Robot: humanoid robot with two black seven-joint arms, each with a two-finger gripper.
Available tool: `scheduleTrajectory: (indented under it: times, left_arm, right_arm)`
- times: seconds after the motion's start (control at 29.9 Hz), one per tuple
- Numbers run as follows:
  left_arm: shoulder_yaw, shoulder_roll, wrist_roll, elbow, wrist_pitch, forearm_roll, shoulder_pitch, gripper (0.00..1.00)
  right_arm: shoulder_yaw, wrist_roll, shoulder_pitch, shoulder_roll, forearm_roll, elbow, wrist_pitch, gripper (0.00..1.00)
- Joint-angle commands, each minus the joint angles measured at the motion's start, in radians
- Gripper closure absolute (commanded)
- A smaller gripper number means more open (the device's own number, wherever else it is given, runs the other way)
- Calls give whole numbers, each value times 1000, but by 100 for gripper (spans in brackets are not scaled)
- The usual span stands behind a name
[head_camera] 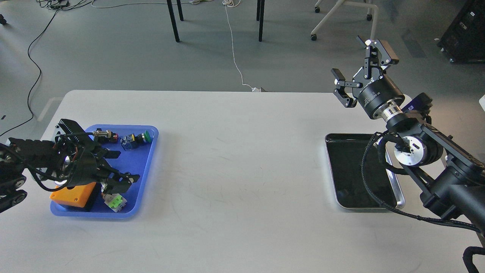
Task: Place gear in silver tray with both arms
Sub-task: 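Grasp a second small black gear in the blue tray with the left gripper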
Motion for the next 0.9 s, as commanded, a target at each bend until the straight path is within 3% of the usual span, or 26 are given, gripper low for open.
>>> scheduleTrajectory:
  times: [0.0, 0.17, 0.54, 0.87]
  left_arm:
    - [3, -12, 2, 65, 19, 3, 9, 8]
    - [5, -72, 1, 147, 41, 5, 10, 14]
    - [25, -86, -2, 145, 47, 85, 10, 37]
    - [28, -86, -7, 144, 61, 91, 21, 52]
  right_arm:
    - [38, 1, -36, 1, 40, -1, 59, 1]
    - [80, 1, -38, 12, 62, -10, 108, 1]
    - [84, 1, -36, 12, 73, -11, 113, 1]
    - [84, 1, -36, 12, 73, -10, 111, 1]
